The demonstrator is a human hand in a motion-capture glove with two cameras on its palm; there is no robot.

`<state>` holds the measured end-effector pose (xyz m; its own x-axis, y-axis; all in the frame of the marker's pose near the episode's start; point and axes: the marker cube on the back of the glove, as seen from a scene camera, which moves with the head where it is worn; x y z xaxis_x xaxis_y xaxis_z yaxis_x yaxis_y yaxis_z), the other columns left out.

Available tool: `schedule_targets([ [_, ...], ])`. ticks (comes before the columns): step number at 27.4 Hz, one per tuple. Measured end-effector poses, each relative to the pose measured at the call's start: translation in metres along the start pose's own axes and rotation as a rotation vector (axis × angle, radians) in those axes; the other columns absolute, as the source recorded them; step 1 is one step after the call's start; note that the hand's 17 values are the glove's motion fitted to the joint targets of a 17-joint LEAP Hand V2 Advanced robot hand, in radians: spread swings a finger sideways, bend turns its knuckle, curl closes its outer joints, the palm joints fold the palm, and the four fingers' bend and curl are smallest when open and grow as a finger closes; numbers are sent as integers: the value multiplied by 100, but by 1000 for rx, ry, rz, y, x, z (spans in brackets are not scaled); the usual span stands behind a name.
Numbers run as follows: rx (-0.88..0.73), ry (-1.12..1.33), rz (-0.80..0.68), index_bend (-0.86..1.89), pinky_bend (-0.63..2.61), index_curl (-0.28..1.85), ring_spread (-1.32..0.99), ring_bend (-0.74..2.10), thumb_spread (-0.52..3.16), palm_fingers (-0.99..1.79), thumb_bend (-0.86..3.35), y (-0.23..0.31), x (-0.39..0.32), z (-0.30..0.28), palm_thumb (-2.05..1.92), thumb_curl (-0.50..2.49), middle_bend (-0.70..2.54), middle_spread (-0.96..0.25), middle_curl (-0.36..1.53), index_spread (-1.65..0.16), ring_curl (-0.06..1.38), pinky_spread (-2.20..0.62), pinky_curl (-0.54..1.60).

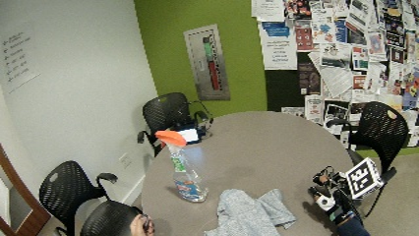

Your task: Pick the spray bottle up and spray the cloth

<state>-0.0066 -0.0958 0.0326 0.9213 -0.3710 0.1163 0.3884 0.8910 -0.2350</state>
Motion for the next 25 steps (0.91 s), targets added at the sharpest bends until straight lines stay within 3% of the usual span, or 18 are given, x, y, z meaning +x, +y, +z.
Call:
schedule_targets([
  [7,-34,174,-56,6,28,27,-15,41,129,109,-1,-6,2,14,73,50,24,-7,42,-29,40,-6,36],
  [11,-23,191,-23,9,26,27,-16,43,129,106,-1,5,10,7,73,50,26,-7,44,-29,41,-7,37],
  [14,-50,201,-1,1,32,23,-18,55,128,119,-1,8,12,15,73,50,34,-9,48,-28,46,-15,40],
  [25,-62,267,-95,13,41,25,-22,67,127,116,-2,3,4,32,67,50,45,-13,55,-25,53,-25,44],
])
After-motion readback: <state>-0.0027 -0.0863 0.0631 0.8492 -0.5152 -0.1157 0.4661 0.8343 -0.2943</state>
